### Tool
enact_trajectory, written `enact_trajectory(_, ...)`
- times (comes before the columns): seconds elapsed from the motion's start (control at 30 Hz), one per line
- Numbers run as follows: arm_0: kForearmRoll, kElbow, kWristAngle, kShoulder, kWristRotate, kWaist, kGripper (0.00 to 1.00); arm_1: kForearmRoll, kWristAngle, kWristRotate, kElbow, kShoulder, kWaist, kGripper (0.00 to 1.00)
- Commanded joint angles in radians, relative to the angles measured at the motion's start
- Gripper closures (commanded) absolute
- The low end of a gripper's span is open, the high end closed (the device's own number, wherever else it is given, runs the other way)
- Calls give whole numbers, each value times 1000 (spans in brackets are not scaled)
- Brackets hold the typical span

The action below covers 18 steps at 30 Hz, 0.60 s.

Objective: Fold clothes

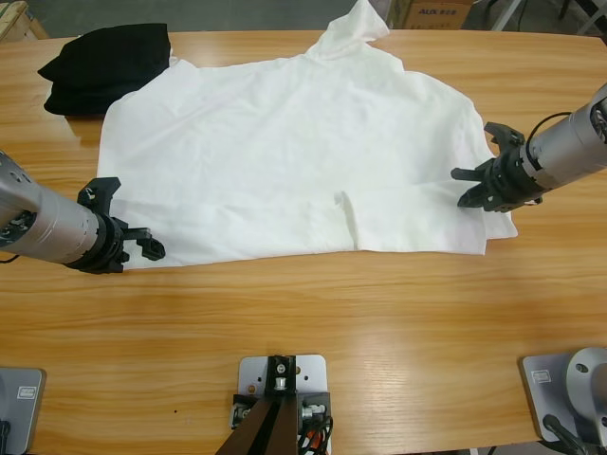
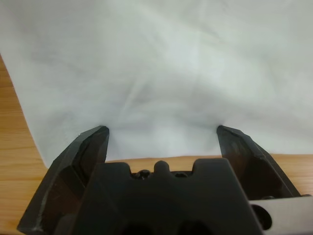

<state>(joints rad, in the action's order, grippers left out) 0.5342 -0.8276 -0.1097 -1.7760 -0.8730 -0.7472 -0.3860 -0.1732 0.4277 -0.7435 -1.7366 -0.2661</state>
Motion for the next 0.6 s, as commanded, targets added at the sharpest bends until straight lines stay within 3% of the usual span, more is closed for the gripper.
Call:
enact_trajectory(0.03, 16, 30, -16, -87, -18, 19, 156, 49, 57, 13, 9, -78, 10, 1000)
enact_trajectory(0.6, 16, 48, -16, -72, -17, 19, 155, 99, 94, 3, 10, -78, 131, 1000)
